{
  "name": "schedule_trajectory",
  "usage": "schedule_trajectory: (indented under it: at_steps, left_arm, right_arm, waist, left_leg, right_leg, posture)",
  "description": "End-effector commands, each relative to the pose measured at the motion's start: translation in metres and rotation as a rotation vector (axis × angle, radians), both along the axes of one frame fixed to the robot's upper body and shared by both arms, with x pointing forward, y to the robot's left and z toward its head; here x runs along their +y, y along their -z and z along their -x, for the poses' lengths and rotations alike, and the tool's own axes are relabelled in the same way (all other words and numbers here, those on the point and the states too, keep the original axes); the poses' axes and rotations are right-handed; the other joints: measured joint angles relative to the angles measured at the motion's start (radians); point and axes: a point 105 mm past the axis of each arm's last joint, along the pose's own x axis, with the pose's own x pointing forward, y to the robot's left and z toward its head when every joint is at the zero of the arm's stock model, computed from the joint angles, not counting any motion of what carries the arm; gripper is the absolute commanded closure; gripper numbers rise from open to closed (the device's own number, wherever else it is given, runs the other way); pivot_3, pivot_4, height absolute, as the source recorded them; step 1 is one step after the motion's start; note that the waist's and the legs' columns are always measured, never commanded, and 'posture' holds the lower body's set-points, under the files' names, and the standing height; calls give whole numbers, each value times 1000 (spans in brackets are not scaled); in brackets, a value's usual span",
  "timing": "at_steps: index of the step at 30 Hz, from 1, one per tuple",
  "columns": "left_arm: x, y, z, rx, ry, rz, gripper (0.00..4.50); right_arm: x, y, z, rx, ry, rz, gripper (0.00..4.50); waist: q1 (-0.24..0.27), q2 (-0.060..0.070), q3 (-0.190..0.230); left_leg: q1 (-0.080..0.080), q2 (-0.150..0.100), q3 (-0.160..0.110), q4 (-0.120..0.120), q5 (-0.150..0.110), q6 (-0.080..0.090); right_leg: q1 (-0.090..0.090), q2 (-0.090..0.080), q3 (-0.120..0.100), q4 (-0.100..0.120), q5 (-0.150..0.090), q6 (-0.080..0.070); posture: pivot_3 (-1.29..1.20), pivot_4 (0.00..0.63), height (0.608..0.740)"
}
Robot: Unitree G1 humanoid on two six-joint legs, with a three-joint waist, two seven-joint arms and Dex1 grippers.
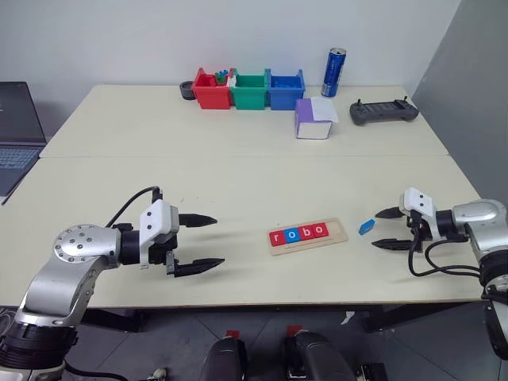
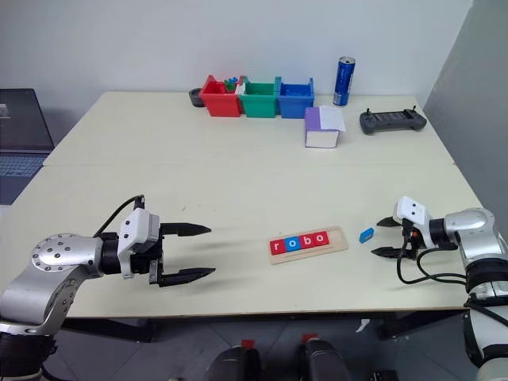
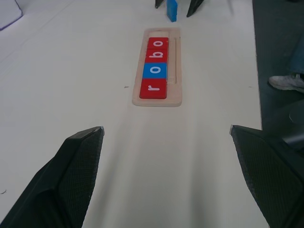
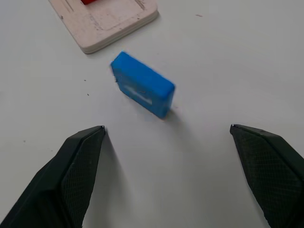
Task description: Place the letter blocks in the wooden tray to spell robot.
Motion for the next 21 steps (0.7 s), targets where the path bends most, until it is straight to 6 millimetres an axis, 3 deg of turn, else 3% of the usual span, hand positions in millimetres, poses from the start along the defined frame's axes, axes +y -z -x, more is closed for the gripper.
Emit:
schedule_trajectory:
  at_steps: [1,7,12,21]
  left_arm:
    - [0,-11,1,-43,5,-1,0]
    - [-2,-10,-1,-44,6,1,0]
    - [-2,-9,-2,-43,8,0,0]
    - [0,-9,-1,-44,5,-4,0]
  right_arm:
    - [2,-23,-11,-68,14,-42,13]
    - [13,-27,-12,-92,-8,-67,13]
    - [15,-30,-24,-142,55,-69,13]
    - [26,-42,-15,-93,28,-118,13]
  waist:
    - [-1,0,0]
    - [-2,0,0]
    - [-1,1,0]
    - [-2,1,1]
  left_leg:
    - [0,0,0,0,0,0]
    - [0,0,0,0,0,0]
    - [0,0,0,0,0,0]
    - [0,0,0,0,0,0]
  right_leg:
    - [0,0,0,0,0,0]
    - [0,0,0,0,0,0]
    - [0,0,0,0,0,0]
    - [0,0,0,0,0,0]
  posture:
    - [0,150,740]
    - [0,150,740]
    - [0,150,740]
    - [0,150,740]
